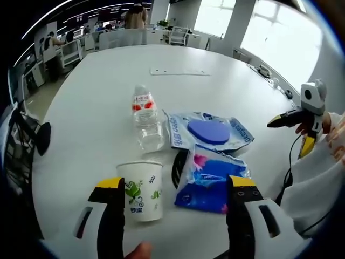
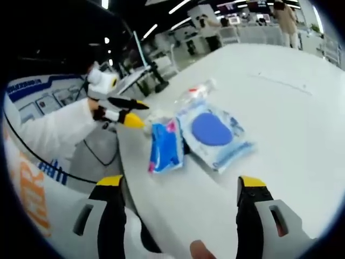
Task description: Arrange the tabletop items into an orderly group along one side of the table until the central work area is clear of visible clutter.
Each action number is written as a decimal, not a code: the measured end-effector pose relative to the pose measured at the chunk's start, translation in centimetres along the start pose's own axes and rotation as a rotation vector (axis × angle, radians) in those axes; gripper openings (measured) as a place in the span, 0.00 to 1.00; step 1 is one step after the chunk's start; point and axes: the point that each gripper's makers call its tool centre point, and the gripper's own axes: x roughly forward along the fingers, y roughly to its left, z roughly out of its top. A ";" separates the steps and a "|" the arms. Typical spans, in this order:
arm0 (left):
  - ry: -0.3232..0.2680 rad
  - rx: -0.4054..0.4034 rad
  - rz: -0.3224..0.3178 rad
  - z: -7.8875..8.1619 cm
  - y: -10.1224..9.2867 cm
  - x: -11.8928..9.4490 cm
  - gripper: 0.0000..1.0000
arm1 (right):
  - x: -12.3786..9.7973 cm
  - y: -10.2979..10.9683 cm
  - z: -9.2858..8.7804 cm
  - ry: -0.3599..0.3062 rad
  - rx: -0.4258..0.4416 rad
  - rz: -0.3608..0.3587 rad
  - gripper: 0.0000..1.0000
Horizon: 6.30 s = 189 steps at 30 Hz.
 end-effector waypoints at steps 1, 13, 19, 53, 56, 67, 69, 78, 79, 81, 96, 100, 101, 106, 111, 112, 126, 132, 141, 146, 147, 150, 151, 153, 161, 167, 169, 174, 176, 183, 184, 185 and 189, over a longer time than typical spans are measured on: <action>-0.001 -0.001 0.001 0.2 0.1 0.2 0.78 | 0.1 0.0 0.0 0.003 -0.001 0.001 0.85; -0.029 -0.063 0.027 2.6 1.1 2.5 0.76 | 0.4 -0.7 -0.1 0.022 0.007 0.008 0.83; -0.026 -0.065 0.041 3.7 1.5 3.9 0.75 | 0.5 -1.2 -0.2 0.025 0.029 0.009 0.82; -0.029 -0.174 0.111 9.8 5.7 10.1 0.71 | 0.7 -3.4 -0.6 0.031 0.148 0.005 0.77; -0.006 -0.179 0.114 10.2 6.0 11.1 0.69 | 0.8 -3.5 -0.6 0.031 0.162 0.007 0.76; 0.026 -0.231 0.130 10.7 7.0 13.7 0.65 | 1.1 -3.8 -0.5 0.034 0.197 0.017 0.74; 0.031 -0.253 0.137 10.6 7.2 14.2 0.65 | 1.2 -3.7 -0.5 0.041 0.207 0.025 0.73; 0.060 -0.251 0.143 10.1 7.1 15.4 0.59 | 1.6 -3.7 -0.4 0.044 0.231 0.040 0.72; 0.054 -0.238 0.157 10.2 7.3 15.4 0.59 | 1.6 -3.7 -0.4 0.043 0.234 0.041 0.72; 0.055 -0.232 0.168 10.2 7.2 15.2 0.57 | 1.6 -3.8 -0.4 0.041 0.238 0.039 0.72; 0.059 -0.227 0.235 10.0 8.3 15.0 0.42 | 1.0 -4.3 -0.3 0.018 0.279 0.028 0.71; 0.002 -0.255 0.258 10.2 8.6 14.2 0.40 | 0.4 -4.6 -0.1 -0.005 0.289 0.016 0.71; -0.018 -0.252 0.266 10.5 8.8 13.8 0.40 | 0.3 -4.6 0.0 -0.009 0.292 0.014 0.71; -0.105 -0.253 0.293 12.1 9.9 11.4 0.39 | 0.1 -4.7 0.2 -0.019 0.304 0.010 0.70; -0.247 -0.278 0.351 14.1 11.6 8.2 0.38 | 0.0 -4.0 0.8 -0.036 0.286 0.021 0.70; -0.287 -0.300 0.363 14.6 11.9 7.3 0.38 | 0.0 -3.9 0.9 -0.037 0.283 0.022 0.70; -0.482 -0.224 0.380 19.7 13.8 1.2 0.40 | -0.5 -3.1 0.6 -0.050 0.258 0.022 0.70; -0.472 -0.206 0.360 19.7 13.4 1.4 0.40 | -0.8 -3.0 0.5 -0.056 0.262 0.016 0.70; -0.451 -0.212 0.337 18.4 13.4 2.5 0.40 | -0.9 -3.0 0.1 -0.043 0.267 0.016 0.70; -0.448 -0.212 0.326 18.3 13.7 3.1 0.40 | -0.8 -3.0 0.2 -0.039 0.269 0.017 0.70; -0.443 -0.199 0.324 18.3 13.7 3.2 0.40 | -0.7 -3.0 0.2 -0.039 0.269 0.017 0.70; -0.437 -0.165 0.308 18.0 13.6 3.6 0.40 | -0.6 -3.1 0.1 -0.036 0.275 0.019 0.70; -0.433 -0.157 0.301 17.9 13.6 3.8 0.40 | -0.6 -3.1 0.0 -0.034 0.277 0.020 0.70; -0.430 -0.144 0.281 17.8 13.5 4.1 0.40 | -0.5 -3.1 -0.2 -0.029 0.281 0.020 0.70; -0.418 -0.034 0.244 18.3 14.0 5.6 0.40 | -0.5 -3.4 -0.3 -0.022 0.296 0.014 0.70; -0.406 -0.006 0.222 18.4 14.1 6.4 0.40 | -0.4 -3.6 -0.6 -0.013 0.307 0.007 0.70; -0.413 -0.011 0.224 18.3 14.3 6.6 0.40 | -0.3 -3.8 -0.7 -0.010 0.311 0.005 0.70; -0.427 -0.048 0.221 18.0 15.0 7.2 0.40 | -0.1 -3.8 -0.8 -0.003 0.323 0.006 0.70; -0.427 -0.051 0.221 17.8 14.8 7.4 0.40 | -0.1 -3.8 -0.8 0.001 0.323 0.005 0.70; -0.424 -0.085 0.237 17.0 15.2 7.7 0.40 | 0.3 -3.6 -0.9 0.012 0.323 0.010 0.70; -0.425 -0.090 0.243 17.0 15.2 7.7 0.40 | 0.3 -3.6 -0.9 0.012 0.323 0.011 0.70; -0.426 -0.093 0.255 16.9 15.3 7.8 0.40 | 0.3 -3.5 -0.8 0.012 0.323 0.012 0.70; -0.447 -0.123 0.281 16.9 15.1 7.6 0.40 | 0.4 -3.5 -0.9 0.015 0.323 0.013 0.70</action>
